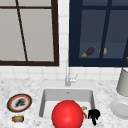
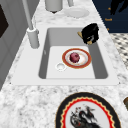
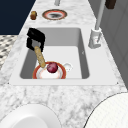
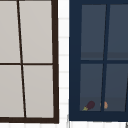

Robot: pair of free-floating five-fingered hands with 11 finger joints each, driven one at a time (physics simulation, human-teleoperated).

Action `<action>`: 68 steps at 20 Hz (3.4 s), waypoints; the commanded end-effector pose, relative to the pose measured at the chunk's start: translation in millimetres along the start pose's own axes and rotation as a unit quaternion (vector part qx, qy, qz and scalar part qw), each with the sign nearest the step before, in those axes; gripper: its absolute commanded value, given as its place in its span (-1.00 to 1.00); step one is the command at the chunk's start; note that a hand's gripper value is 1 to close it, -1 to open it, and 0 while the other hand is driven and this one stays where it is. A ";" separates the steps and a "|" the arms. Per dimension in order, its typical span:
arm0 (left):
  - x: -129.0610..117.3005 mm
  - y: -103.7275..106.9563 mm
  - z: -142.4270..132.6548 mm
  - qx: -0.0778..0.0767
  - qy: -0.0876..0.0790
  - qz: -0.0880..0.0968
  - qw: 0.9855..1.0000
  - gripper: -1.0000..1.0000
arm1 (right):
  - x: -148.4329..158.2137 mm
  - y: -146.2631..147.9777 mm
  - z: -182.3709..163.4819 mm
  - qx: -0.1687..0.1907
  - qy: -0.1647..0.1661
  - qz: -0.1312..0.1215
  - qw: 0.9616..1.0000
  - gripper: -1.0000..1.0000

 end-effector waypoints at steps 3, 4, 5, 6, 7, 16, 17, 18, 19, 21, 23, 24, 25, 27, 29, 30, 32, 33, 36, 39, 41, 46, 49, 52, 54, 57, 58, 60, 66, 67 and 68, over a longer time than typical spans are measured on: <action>11.4 -30.3 -2.2 -0.011 -0.009 -0.006 1.000 1.00 | 0.0 0.0 0.0 0.000 0.000 0.000 1.000 0.00; 8.7 -33.1 -7.4 -0.011 -0.008 -0.005 1.000 1.00 | 0.0 0.0 0.0 0.000 0.000 0.000 1.000 0.00; 4.3 -30.6 -10.2 -0.009 -0.004 -0.007 1.000 1.00 | 0.0 0.0 0.0 0.000 0.000 0.000 1.000 0.00; 0.7 -29.8 -11.1 -0.007 0.003 -0.005 1.000 1.00 | 0.0 0.0 0.0 0.000 0.000 0.000 1.000 0.00; -6.4 -27.6 -9.6 -0.006 0.004 -0.005 1.000 1.00 | 0.0 0.0 0.0 0.000 0.000 0.000 1.000 0.00; -53.2 -40.3 -18.6 -0.020 -0.006 0.010 1.000 1.00 | 0.0 0.0 0.0 0.000 0.000 0.000 1.000 0.00; -59.7 -40.7 -12.4 -0.019 -0.016 0.011 1.000 1.00 | 0.0 0.0 0.0 0.000 0.000 0.000 1.000 0.00; -66.2 -40.4 -10.3 -0.018 -0.017 0.013 1.000 1.00 | 0.0 0.0 0.0 0.000 0.000 0.000 1.000 0.00; -73.7 -39.1 -8.7 -0.017 -0.016 0.014 1.000 1.00 | 0.0 0.0 0.0 0.000 0.000 0.000 1.000 0.00; -87.8 -34.8 -5.8 -0.016 -0.015 0.012 1.000 1.00 | 0.0 0.0 0.0 0.000 0.000 0.000 1.000 0.00; -101.4 -30.4 -3.2 -0.017 -0.018 0.006 1.000 1.00 | 0.0 0.0 0.0 0.000 0.000 0.000 1.000 0.00; -107.8 -31.2 -3.3 -0.022 -0.019 0.005 1.000 1.00 | 0.0 0.0 0.0 0.000 0.000 0.000 1.000 0.00; -116.5 -34.0 -4.0 -0.025 -0.020 0.005 0.999 1.00 | 0.0 0.0 0.0 0.000 0.000 0.000 1.000 0.00; -133.5 -39.7 -1.7 -0.031 -0.019 0.003 0.999 1.00 | 0.0 0.0 0.0 0.000 0.000 0.000 1.000 0.00; -147.6 -43.3 0.0 -0.036 -0.021 0.004 0.999 1.00 | 0.0 0.0 0.0 0.000 0.000 0.000 1.000 0.00; -154.2 -45.3 0.6 -0.038 -0.022 0.004 0.999 1.00 | 0.0 0.0 0.0 0.000 0.000 0.000 1.000 0.00; -167.0 -49.9 2.1 -0.041 -0.024 0.005 0.999 1.00 | 0.0 0.0 0.0 0.000 0.000 0.000 1.000 0.00; -172.4 -51.7 4.7 -0.035 -0.025 0.005 0.999 1.00 | 0.0 0.0 0.0 0.000 0.000 0.000 1.000 0.00; -179.6 -39.6 12.4 -0.026 -0.018 0.030 0.999 1.00 | 0.0 0.0 0.0 0.000 0.000 0.000 1.000 0.00; -195.4 -28.5 11.6 -0.023 -0.008 0.028 0.999 1.00 | 0.0 0.0 0.0 0.000 0.000 0.000 1.000 0.00; -206.5 -30.2 11.4 -0.029 -0.011 0.021 0.999 1.00 | 0.0 0.0 0.0 0.000 0.000 0.000 1.000 0.00; -180.1 -42.2 9.2 -0.018 0.020 -0.005 1.000 1.00 | 0.0 0.0 0.0 0.000 0.000 0.000 1.000 0.00; -171.4 -38.6 7.4 -0.019 0.024 -0.012 0.999 1.00 | 0.0 0.0 0.0 0.000 0.000 0.000 1.000 0.00; -148.0 -47.0 0.4 -0.037 0.022 -0.028 0.999 1.00 | 0.0 0.0 0.0 0.000 0.000 0.000 1.000 0.00; -133.2 -53.8 -0.5 -0.045 0.028 -0.031 0.998 1.00 | 0.0 0.0 0.0 0.000 0.000 0.000 1.000 0.00; -130.0 -54.1 -6.6 -0.044 0.028 -0.029 0.998 1.00 | 0.0 0.0 0.0 0.000 0.000 0.000 1.000 0.00; -129.0 -53.7 -9.1 -0.041 0.027 -0.030 0.998 1.00 | 0.0 0.0 0.0 0.000 0.000 0.000 1.000 0.00; -124.3 -55.7 -12.3 -0.035 0.023 -0.035 0.999 1.00 | 0.0 0.0 0.0 0.000 0.000 0.000 1.000 0.00; -120.8 -48.9 -19.8 0.001 0.039 -0.047 0.998 -1.00 | 0.0 0.0 0.0 0.000 0.000 0.000 1.000 0.00; -120.6 -48.1 -18.5 0.002 0.034 -0.047 0.998 -1.00 | 0.0 0.0 0.0 0.000 0.000 0.000 1.000 0.00; -121.9 -46.7 -17.5 0.003 0.030 -0.044 0.999 -1.00 | 0.0 0.0 0.0 0.000 0.000 0.000 1.000 0.00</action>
